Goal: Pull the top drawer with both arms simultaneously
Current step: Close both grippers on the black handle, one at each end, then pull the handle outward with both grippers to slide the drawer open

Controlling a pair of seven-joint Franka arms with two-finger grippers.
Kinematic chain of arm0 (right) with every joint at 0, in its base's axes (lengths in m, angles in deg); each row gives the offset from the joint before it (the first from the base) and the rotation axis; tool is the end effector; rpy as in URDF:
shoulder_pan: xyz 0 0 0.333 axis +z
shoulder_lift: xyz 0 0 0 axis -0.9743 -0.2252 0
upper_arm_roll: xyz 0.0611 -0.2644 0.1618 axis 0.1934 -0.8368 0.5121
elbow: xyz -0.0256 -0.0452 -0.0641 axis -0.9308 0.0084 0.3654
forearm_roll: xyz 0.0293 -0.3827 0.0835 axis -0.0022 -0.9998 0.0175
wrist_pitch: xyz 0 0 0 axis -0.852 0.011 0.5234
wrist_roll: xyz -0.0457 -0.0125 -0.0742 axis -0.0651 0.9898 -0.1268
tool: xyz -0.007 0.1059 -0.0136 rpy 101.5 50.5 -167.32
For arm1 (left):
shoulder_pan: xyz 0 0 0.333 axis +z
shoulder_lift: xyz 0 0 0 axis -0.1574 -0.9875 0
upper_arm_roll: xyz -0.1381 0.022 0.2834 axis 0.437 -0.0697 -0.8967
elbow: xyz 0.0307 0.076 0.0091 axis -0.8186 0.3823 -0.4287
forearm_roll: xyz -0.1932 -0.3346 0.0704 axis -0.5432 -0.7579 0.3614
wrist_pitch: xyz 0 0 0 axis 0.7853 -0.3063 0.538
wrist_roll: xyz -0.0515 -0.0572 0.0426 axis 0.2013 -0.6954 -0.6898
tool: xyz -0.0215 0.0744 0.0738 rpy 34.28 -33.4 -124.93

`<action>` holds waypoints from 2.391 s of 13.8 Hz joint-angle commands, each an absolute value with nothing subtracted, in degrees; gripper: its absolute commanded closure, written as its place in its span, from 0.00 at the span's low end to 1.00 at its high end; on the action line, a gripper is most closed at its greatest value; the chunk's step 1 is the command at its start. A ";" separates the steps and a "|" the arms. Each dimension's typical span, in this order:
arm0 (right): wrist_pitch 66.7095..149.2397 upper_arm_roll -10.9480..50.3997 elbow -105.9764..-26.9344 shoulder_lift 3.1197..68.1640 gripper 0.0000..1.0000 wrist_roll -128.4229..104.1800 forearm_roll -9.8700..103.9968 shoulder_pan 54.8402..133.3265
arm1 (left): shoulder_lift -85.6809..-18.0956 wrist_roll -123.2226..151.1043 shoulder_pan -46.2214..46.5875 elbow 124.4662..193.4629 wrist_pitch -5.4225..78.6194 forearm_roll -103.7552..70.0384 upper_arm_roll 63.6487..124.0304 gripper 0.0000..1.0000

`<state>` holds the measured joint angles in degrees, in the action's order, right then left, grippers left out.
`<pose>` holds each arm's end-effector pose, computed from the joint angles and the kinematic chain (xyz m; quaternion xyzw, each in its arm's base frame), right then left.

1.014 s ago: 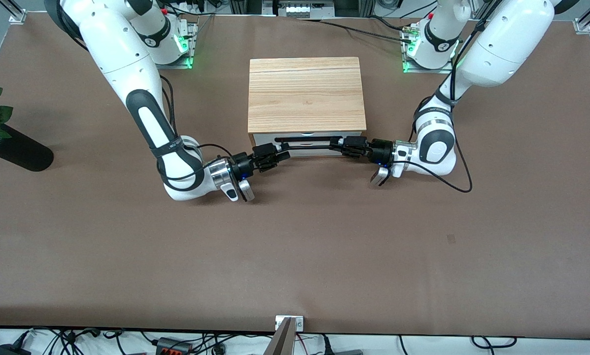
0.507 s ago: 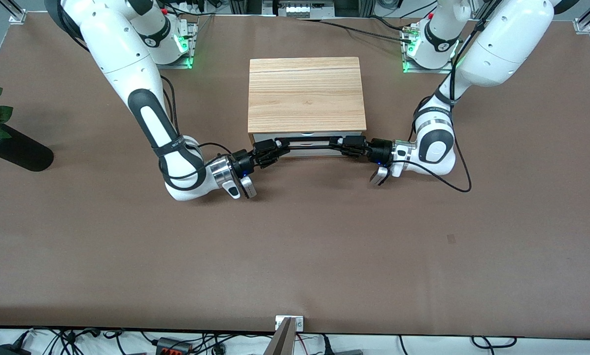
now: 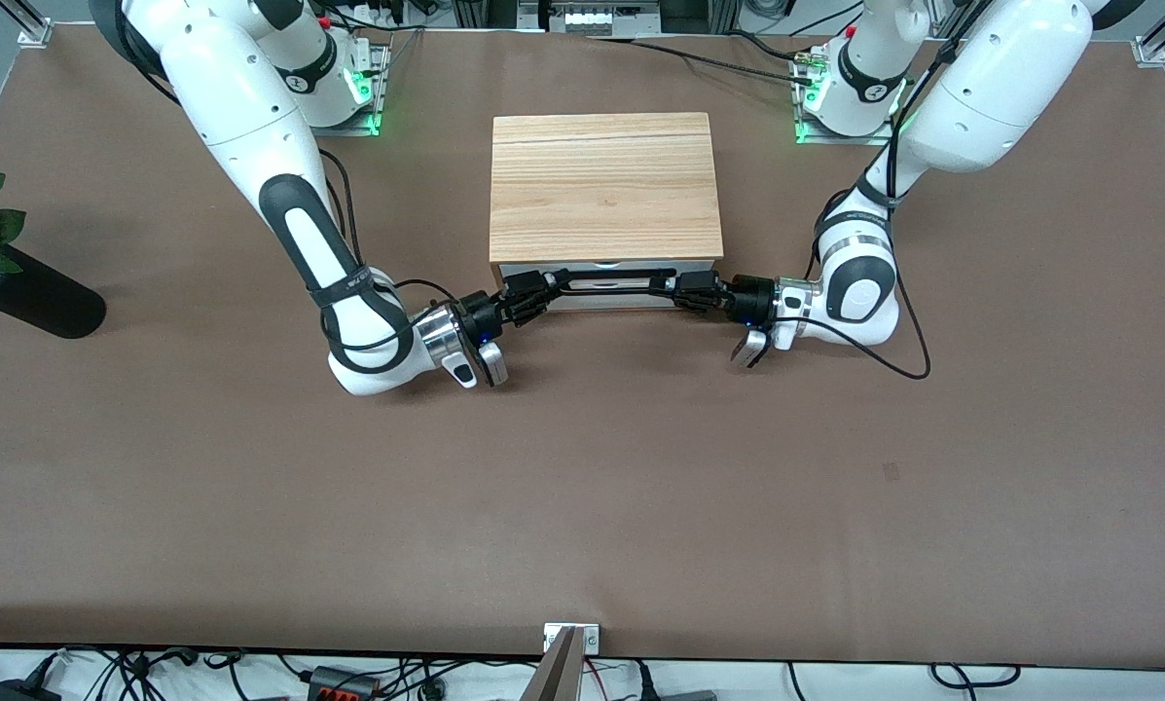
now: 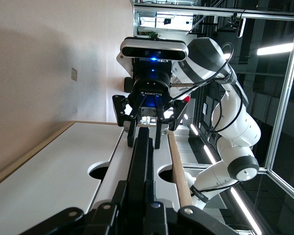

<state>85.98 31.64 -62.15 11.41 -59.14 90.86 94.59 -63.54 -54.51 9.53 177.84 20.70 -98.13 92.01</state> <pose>0.5461 0.3445 0.1577 -0.7080 -0.1733 0.1589 0.6660 0.4989 -0.2368 0.1503 0.7065 -0.0295 -0.0663 0.7040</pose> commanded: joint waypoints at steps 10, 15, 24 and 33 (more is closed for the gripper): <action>85.87 31.77 -61.92 11.91 0.89 -58.24 90.37 94.48 | -62.83 -55.18 9.85 178.87 20.33 -99.63 92.39 0.99; 85.87 31.77 -60.08 11.91 0.92 -58.15 90.72 93.86 | -62.83 -54.83 9.94 178.08 20.33 -99.62 92.39 0.99; 89.82 31.77 -58.05 11.65 0.93 -58.15 91.69 92.37 | -66.77 -53.24 10.29 171.68 20.60 -98.92 91.77 0.99; 97.64 31.85 -58.05 11.29 0.92 -58.77 97.49 92.72 | -71.62 -52.10 10.11 164.29 20.86 -98.66 90.46 0.99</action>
<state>96.32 31.68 -59.00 11.41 -58.49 96.38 93.72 -70.31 -52.31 10.08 166.14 21.06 -98.22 91.36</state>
